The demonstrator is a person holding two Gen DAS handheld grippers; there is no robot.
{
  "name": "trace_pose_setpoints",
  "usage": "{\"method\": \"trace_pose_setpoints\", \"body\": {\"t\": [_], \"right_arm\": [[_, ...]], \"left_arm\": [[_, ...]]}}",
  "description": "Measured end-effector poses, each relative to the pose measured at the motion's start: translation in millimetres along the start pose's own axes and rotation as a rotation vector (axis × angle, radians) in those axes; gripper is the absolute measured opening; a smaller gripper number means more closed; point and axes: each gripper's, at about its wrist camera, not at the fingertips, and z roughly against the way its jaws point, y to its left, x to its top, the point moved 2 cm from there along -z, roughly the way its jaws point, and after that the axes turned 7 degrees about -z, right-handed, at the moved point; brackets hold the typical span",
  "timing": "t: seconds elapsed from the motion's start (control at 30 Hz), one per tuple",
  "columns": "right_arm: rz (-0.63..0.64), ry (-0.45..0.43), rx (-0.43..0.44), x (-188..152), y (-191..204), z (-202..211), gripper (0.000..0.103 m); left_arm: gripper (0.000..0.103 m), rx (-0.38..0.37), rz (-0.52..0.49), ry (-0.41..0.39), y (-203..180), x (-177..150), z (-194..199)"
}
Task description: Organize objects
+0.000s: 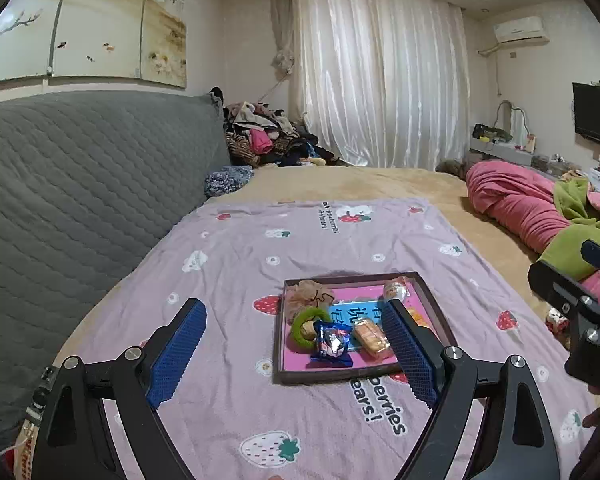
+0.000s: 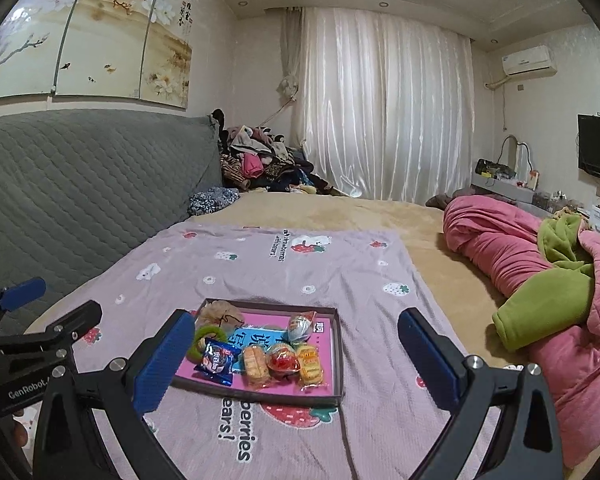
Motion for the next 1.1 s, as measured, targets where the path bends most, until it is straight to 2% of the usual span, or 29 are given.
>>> {"method": "trace_pose_setpoints", "body": {"t": [0.37, 0.57, 1.1], "right_arm": [[0.013, 0.026, -0.008, -17.4, 1.6, 22.7, 0.103], [-0.004, 0.025, -0.006, -25.0, -5.3, 35.9, 0.103], [-0.007, 0.089, -0.003, -76.3, -12.4, 33.6, 0.103]], "left_arm": [[0.09, -0.014, 0.002, -0.021, 0.5, -9.6, 31.0], [0.09, -0.011, -0.005, -0.007, -4.0, -22.8, 38.9], [0.09, -0.013, 0.004, 0.043, -6.9, -75.2, 28.8]]}}
